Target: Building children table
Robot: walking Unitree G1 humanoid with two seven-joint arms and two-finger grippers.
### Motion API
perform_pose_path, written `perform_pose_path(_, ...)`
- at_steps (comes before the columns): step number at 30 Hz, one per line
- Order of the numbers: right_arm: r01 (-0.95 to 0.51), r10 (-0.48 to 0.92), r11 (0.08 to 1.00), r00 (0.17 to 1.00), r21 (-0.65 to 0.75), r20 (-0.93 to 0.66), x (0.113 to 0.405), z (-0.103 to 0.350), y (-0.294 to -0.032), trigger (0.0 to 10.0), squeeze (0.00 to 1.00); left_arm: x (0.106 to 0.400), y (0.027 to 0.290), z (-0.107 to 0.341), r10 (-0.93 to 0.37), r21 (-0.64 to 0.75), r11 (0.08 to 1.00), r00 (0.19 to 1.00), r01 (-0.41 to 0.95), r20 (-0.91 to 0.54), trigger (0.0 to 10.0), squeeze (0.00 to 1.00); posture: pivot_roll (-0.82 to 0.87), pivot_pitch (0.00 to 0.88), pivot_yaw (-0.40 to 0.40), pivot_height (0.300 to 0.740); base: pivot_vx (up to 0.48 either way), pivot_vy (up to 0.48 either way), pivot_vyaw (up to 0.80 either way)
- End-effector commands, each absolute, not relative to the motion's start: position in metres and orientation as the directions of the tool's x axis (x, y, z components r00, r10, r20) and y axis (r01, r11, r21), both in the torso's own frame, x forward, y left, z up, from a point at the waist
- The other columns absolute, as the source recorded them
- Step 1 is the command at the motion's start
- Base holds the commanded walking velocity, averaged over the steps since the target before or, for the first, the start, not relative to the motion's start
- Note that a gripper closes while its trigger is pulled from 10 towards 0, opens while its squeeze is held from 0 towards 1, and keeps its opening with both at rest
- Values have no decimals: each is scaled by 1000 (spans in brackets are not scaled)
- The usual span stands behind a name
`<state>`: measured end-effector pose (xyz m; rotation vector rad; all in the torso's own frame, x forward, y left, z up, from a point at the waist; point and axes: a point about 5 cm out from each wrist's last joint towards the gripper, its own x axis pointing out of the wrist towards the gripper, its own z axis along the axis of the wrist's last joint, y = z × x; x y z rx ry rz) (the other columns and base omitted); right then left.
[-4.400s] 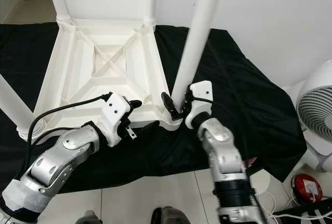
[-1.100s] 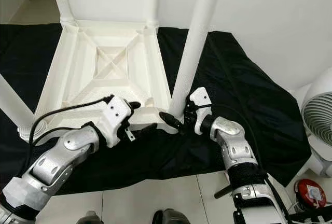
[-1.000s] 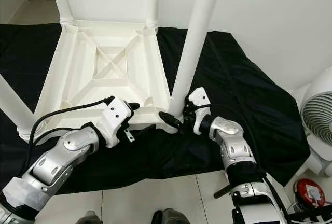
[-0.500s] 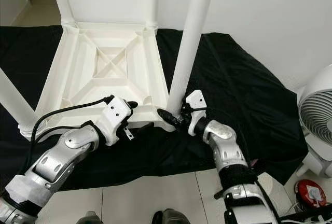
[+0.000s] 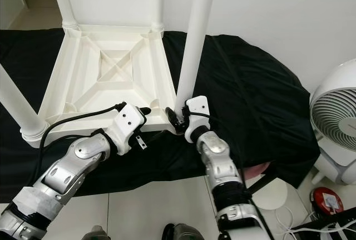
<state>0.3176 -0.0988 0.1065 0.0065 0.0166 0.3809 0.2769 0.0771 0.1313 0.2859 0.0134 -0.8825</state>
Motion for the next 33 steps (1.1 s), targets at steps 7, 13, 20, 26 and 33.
perform_pose_path(7,-192,193,981,979,27,-69,318,102,-94,10000,0,280,83,134,-760,224,609,641,761,-108,10000,0,89,0,-88,740,0,0,0)
perform_pose_path(13,-192,194,981,979,27,-69,318,102,-102,10000,1000,279,83,134,-760,219,610,640,762,-110,10000,0,89,0,-86,740,0,0,0)
perform_pose_path(20,-212,212,977,977,8,-23,320,110,-112,10000,1000,279,83,134,-757,211,616,644,759,-109,10000,0,85,0,-81,740,0,0,0)
perform_pose_path(26,-287,288,957,957,-40,32,318,120,-122,10000,1000,278,81,134,-759,199,616,642,762,-110,10000,0,81,0,-81,740,0,0,0)
perform_pose_path(33,-621,632,770,774,-145,40,304,134,-140,10000,0,271,77,131,-770,172,607,628,776,-115,10000,0,71,0,-70,740,0,0,0)
